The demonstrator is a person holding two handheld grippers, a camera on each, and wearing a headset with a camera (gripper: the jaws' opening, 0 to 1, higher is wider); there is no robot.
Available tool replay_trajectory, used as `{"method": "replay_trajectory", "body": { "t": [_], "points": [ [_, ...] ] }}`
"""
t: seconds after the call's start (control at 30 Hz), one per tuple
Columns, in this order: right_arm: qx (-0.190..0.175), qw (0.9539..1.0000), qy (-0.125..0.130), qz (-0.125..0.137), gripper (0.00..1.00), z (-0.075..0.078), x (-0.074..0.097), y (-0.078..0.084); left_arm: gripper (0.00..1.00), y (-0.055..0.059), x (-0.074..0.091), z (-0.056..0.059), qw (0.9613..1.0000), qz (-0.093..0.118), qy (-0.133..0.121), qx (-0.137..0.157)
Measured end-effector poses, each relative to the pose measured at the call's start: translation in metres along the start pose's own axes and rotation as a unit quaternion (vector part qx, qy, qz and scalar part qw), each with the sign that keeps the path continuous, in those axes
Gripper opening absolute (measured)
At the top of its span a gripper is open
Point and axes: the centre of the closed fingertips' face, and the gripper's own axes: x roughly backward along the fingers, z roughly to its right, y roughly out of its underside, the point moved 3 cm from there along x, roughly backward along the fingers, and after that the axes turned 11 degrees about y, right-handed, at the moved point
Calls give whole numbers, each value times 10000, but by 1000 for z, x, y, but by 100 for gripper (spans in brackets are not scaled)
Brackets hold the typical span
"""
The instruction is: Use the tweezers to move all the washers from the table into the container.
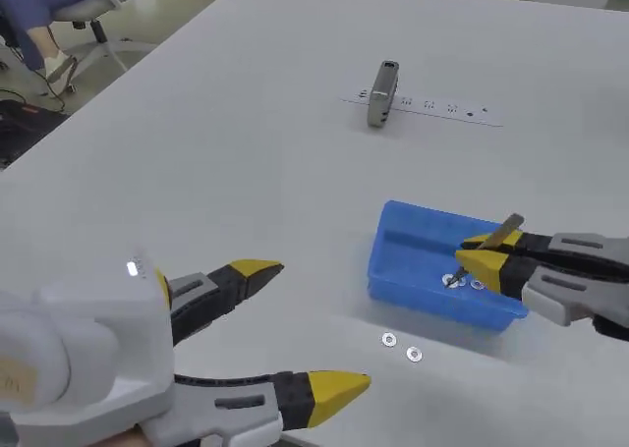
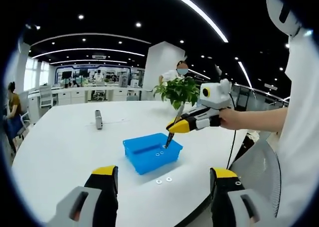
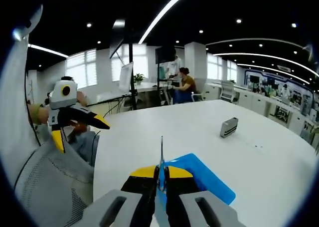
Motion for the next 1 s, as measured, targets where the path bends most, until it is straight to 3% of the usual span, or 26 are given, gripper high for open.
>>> {"method": "replay_trajectory", "body": {
  "t": [0.13, 0.23, 0.53, 1.0],
  "points": [
    [-336, 9991, 244, -66, 2, 19, -15, 2, 85, 1, 2, -1, 9998, -90, -108, -122],
    [-348, 9982, 369, -312, 2, 28, -27, 11, 90, 0, 3, -3, 9998, -61, -173, -124],
    [-344, 9953, 378, -817, 2, 35, -51, 36, 99, -3, 7, -6, 9994, 38, -320, -157],
    [-346, 9941, 348, -972, 2, 32, -57, 53, 99, 1, 8, -9, 9993, -38, -351, -111]
  ]
}}
